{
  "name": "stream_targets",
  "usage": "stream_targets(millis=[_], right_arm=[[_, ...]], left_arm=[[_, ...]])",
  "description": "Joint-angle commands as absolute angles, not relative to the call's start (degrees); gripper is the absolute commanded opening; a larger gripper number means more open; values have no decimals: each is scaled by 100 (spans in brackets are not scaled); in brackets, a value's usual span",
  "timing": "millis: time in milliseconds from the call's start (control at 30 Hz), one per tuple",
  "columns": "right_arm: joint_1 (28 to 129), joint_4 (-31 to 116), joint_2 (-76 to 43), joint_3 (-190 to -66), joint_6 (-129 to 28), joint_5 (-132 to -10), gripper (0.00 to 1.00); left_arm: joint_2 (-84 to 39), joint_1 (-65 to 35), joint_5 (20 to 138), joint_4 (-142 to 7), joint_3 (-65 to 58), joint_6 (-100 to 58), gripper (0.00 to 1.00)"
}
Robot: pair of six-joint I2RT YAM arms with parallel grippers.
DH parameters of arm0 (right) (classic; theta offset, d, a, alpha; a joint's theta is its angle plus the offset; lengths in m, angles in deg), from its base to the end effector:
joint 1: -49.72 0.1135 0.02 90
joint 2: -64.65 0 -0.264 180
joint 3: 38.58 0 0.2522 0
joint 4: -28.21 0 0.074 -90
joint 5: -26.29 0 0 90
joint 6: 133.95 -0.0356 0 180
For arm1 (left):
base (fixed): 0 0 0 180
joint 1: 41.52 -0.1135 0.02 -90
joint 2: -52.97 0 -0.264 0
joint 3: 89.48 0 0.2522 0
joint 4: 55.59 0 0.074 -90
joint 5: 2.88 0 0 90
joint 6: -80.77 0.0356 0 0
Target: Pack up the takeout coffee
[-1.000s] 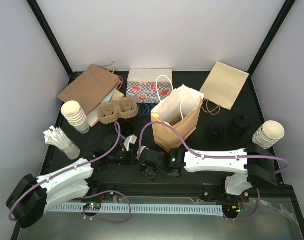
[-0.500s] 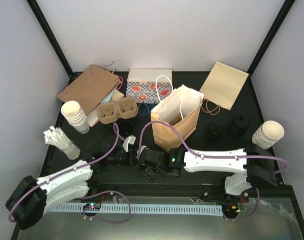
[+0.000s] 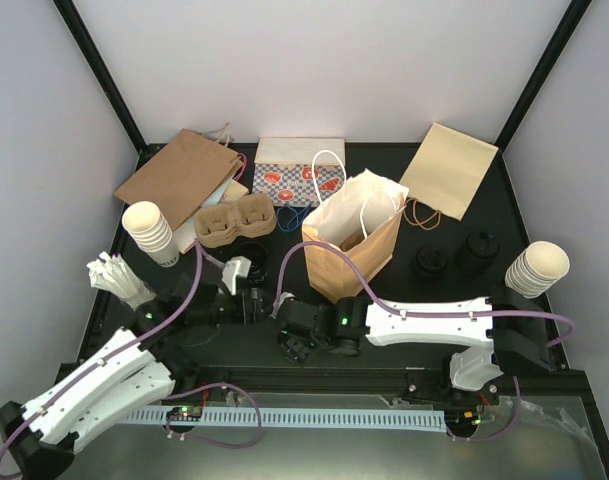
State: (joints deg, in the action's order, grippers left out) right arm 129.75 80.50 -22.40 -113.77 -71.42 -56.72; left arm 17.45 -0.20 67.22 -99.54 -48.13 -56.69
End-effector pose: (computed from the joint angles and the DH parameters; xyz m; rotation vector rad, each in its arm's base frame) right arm 0.0564 0.2956 0.2269 -1.1827 2.4821 0.4095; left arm 0.0976 -0.1019 0.2262 0.0784 2.4848 -1.1534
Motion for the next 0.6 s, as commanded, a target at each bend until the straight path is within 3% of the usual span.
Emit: stream_targets(millis=[0, 267, 567], right_arm=[[13024, 9611, -2398, -11117, -7482, -5749, 67], [12963, 10361, -1623, -11736, -7615, -5373, 67], [12765, 11579, -725, -12860, -7759, -4849, 66]], left_arm=[[1870, -2, 7682, -11307, -3648, -5139, 71], [1585, -9, 8195, -11917, -2503, -4552, 83], [201, -1, 8166, -11790, -1118, -3717, 78]])
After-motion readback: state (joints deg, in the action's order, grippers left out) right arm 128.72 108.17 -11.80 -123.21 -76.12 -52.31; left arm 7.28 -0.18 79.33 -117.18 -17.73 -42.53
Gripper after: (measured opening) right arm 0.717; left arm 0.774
